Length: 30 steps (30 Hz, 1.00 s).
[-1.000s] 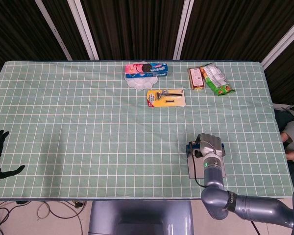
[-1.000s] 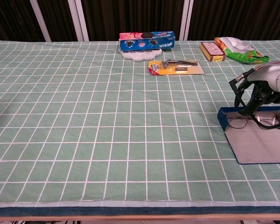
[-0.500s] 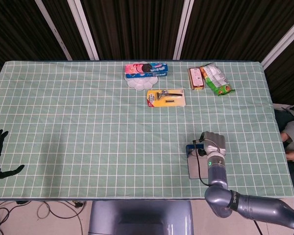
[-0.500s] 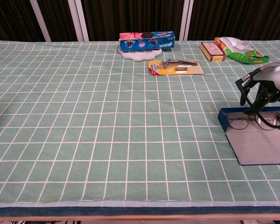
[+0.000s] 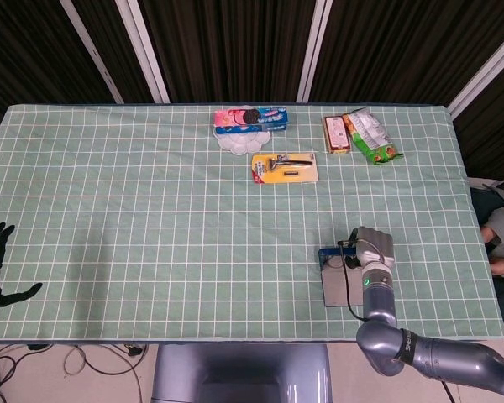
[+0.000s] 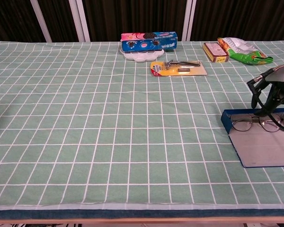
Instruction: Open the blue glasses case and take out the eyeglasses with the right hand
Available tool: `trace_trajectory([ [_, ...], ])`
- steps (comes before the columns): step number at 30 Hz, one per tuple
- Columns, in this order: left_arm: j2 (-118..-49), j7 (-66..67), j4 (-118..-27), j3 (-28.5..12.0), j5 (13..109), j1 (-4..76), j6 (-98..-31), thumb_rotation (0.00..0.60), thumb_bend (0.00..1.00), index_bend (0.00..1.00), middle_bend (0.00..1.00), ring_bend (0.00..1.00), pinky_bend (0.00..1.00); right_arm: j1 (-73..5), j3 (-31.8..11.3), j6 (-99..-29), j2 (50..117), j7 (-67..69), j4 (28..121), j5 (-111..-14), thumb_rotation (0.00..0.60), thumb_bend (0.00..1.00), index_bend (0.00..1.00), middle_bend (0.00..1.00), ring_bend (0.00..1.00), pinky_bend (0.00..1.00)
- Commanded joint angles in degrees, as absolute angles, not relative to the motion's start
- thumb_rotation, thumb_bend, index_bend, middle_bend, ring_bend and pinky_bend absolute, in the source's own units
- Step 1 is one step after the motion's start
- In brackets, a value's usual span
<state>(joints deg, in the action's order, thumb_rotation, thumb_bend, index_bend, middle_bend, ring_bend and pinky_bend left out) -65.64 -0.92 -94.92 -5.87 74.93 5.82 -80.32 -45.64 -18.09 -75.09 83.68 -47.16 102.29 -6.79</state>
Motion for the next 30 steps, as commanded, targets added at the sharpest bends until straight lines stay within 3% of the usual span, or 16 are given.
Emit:
trace_trajectory([
  [1,-65.66,-0.90,-94.91,-5.89,74.90,5.82,-80.32,0.600,0.02,0.00,0.00,0.00,0.00,-45.51,-17.99,-74.96,83.77,-46.90,102.14,-6.83,0.600,0.40,0.47,0.95,0.98,1.00],
  [30,-65.69,-0.54,-94.92,-5.94,74.55,5.93,-79.97,0.600,0.02,0.00,0.00,0.00,0.00,-45.02,-17.89,-74.11,84.78,-45.47,99.78,-7.28,0.600,0.40,0.47,0.95,0.98,1.00],
])
